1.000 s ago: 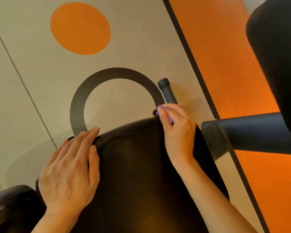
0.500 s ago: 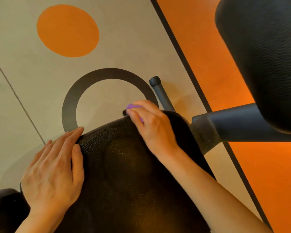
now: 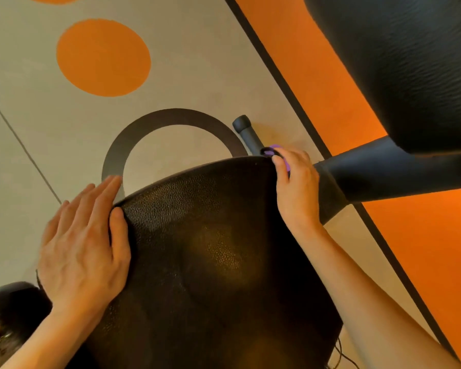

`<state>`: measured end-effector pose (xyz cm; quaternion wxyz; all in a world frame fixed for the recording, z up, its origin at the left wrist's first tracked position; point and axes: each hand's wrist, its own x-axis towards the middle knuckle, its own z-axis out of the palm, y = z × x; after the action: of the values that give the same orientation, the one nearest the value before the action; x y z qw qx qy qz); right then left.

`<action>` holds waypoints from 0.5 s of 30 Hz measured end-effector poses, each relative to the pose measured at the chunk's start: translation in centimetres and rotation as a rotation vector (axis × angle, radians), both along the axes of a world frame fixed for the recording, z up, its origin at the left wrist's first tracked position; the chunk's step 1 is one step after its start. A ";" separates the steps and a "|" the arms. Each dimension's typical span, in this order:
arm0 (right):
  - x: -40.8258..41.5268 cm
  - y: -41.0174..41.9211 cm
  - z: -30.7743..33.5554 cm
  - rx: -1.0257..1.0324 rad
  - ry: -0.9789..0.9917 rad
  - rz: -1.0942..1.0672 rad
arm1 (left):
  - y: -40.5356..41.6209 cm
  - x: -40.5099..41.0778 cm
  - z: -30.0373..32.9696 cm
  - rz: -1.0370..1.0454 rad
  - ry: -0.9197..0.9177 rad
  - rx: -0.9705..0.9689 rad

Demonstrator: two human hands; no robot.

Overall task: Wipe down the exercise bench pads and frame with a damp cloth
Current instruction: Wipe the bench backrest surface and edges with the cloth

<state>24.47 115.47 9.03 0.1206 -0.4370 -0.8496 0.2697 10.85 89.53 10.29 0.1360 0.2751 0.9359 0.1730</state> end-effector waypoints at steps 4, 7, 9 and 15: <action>4.3 0.5 0.6 -0.044 0.125 -0.056 | -0.1 0.1 -0.5 0.027 0.048 0.008; 5.2 0.0 0.3 -0.152 0.169 -0.027 | -0.2 0.5 -0.1 -0.004 0.088 0.041; 4.9 0.0 0.1 -0.224 0.131 -0.007 | 0.5 1.5 0.6 -0.098 0.089 0.055; 7.3 -0.4 -0.1 -0.254 0.084 -0.037 | 8.7 8.1 -0.3 -0.577 0.063 0.011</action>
<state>31.72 115.04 8.91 0.1047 -0.4525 -0.7947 0.3908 18.94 98.27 9.96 0.1487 0.5360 0.8218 0.1235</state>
